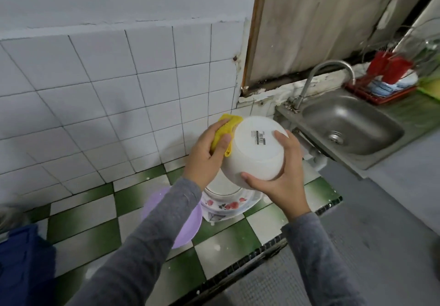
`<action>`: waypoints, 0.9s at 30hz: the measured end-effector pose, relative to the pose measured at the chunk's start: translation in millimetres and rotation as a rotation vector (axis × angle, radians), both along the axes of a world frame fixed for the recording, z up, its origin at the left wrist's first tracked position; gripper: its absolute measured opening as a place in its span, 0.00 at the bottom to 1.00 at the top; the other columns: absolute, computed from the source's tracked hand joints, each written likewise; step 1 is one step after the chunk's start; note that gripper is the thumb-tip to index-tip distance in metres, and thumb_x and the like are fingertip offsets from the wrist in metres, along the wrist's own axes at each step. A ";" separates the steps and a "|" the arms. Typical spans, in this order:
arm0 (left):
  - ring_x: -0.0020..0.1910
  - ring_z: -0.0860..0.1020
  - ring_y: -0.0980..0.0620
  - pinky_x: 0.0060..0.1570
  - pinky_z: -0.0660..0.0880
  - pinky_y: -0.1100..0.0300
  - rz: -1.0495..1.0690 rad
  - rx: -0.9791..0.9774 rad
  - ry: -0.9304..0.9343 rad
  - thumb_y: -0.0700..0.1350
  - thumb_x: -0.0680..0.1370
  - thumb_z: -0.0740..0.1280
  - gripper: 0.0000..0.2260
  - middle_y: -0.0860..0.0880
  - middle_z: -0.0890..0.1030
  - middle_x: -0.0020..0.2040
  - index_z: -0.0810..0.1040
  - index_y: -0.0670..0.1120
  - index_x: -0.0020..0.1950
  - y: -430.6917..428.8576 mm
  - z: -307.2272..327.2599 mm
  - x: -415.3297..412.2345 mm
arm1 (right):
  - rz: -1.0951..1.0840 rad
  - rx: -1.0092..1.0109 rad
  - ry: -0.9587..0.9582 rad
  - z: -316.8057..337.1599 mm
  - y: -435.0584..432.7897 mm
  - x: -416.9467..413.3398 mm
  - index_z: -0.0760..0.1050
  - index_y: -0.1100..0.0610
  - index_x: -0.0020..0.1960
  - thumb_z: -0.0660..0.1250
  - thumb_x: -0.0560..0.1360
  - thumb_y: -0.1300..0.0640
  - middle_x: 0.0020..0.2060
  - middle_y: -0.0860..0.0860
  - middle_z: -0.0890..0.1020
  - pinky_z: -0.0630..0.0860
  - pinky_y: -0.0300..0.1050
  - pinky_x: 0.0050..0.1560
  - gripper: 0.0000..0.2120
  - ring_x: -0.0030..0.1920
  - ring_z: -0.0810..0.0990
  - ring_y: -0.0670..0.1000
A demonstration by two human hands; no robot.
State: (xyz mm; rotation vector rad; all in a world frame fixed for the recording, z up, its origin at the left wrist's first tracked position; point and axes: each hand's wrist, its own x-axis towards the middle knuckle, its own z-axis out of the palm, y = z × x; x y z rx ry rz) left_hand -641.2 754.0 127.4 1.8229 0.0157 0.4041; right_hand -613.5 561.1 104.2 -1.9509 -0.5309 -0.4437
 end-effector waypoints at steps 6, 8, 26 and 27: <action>0.59 0.75 0.71 0.58 0.74 0.68 0.002 -0.013 -0.073 0.48 0.82 0.65 0.13 0.68 0.77 0.59 0.75 0.58 0.65 -87.5 6.3 33.2 | -0.127 -0.018 0.016 -0.4 -89.3 9.6 0.66 0.50 0.72 0.78 0.58 0.35 0.73 0.55 0.64 0.61 0.50 0.75 0.48 0.75 0.62 0.54; 0.57 0.75 0.72 0.53 0.73 0.73 -0.071 -0.099 -0.051 0.45 0.82 0.65 0.13 0.67 0.76 0.60 0.74 0.58 0.65 -121.6 7.4 46.1 | -0.171 -0.012 0.029 -1.3 -128.2 11.6 0.65 0.48 0.72 0.78 0.58 0.35 0.73 0.54 0.64 0.62 0.56 0.75 0.48 0.75 0.61 0.54; 0.50 0.82 0.58 0.42 0.82 0.59 -0.526 -0.459 0.286 0.40 0.81 0.66 0.11 0.59 0.84 0.54 0.80 0.51 0.60 -457.4 -15.9 161.0 | -0.575 0.082 0.012 -14.3 -458.9 35.1 0.66 0.51 0.71 0.79 0.59 0.37 0.69 0.53 0.67 0.63 0.40 0.73 0.46 0.71 0.66 0.51; 0.52 0.82 0.57 0.45 0.82 0.57 -0.545 -0.468 0.299 0.40 0.81 0.66 0.11 0.59 0.84 0.53 0.80 0.52 0.61 -471.4 -19.1 170.8 | -0.597 0.084 0.014 -15.5 -470.0 41.0 0.66 0.51 0.72 0.79 0.59 0.37 0.69 0.52 0.67 0.63 0.42 0.73 0.47 0.72 0.65 0.51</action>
